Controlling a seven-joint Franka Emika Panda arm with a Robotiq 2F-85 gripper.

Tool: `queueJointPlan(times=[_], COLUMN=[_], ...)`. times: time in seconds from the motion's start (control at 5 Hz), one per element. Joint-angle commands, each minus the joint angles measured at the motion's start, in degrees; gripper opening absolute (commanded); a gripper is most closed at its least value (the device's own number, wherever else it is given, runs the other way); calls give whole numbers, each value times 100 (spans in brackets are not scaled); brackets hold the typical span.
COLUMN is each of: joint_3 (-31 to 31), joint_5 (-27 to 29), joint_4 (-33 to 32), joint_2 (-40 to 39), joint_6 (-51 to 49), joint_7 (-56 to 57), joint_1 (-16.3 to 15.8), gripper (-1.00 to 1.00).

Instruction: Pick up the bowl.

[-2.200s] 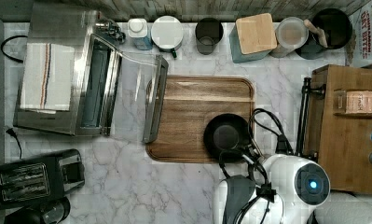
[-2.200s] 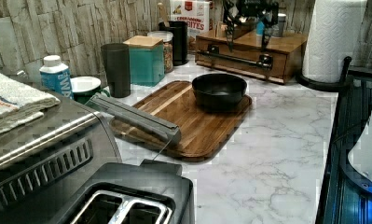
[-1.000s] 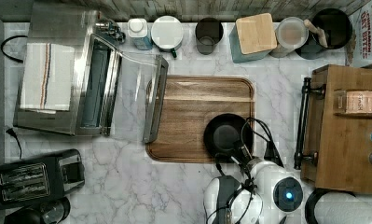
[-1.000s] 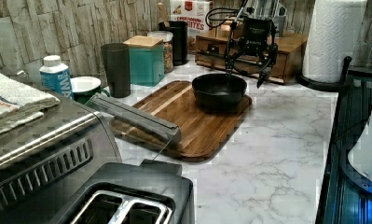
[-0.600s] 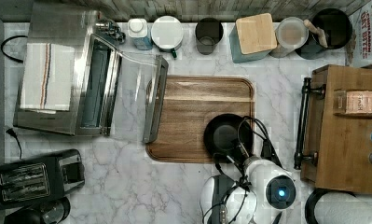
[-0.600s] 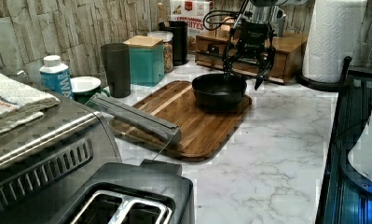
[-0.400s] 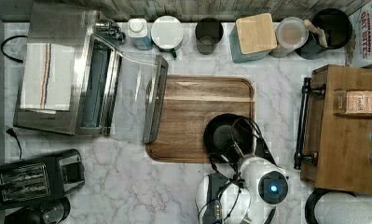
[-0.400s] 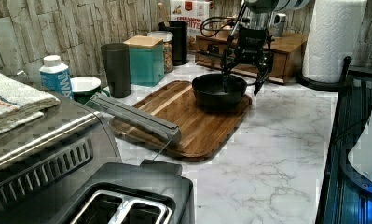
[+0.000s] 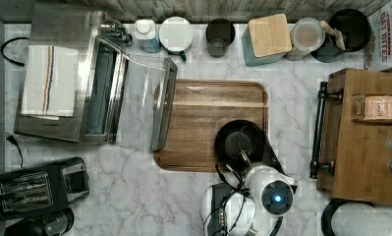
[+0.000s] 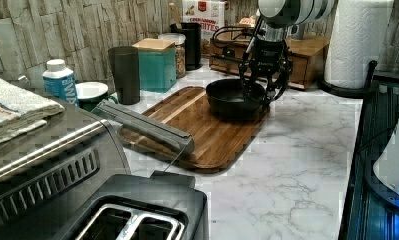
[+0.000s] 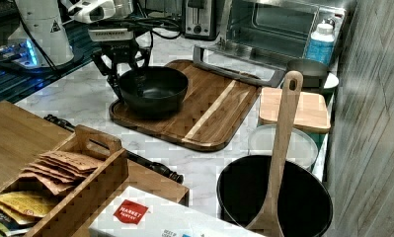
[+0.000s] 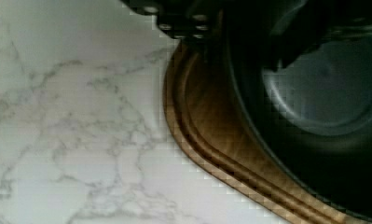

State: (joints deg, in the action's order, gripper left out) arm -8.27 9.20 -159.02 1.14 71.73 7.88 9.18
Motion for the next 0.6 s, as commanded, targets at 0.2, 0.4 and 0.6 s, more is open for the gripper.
queueJointPlan(times=[0.2,0.4,0.6], joint_3=[-164,-145,-70], joint_5=[-304,-123,-151], joint_4=[11,108,289], joint_2=[387,439,699], joint_6=[-104,-288,-629], joint_7=[-365,-119,-65], joint_1=[150,155,124], gripper=[-100,-100,-100])
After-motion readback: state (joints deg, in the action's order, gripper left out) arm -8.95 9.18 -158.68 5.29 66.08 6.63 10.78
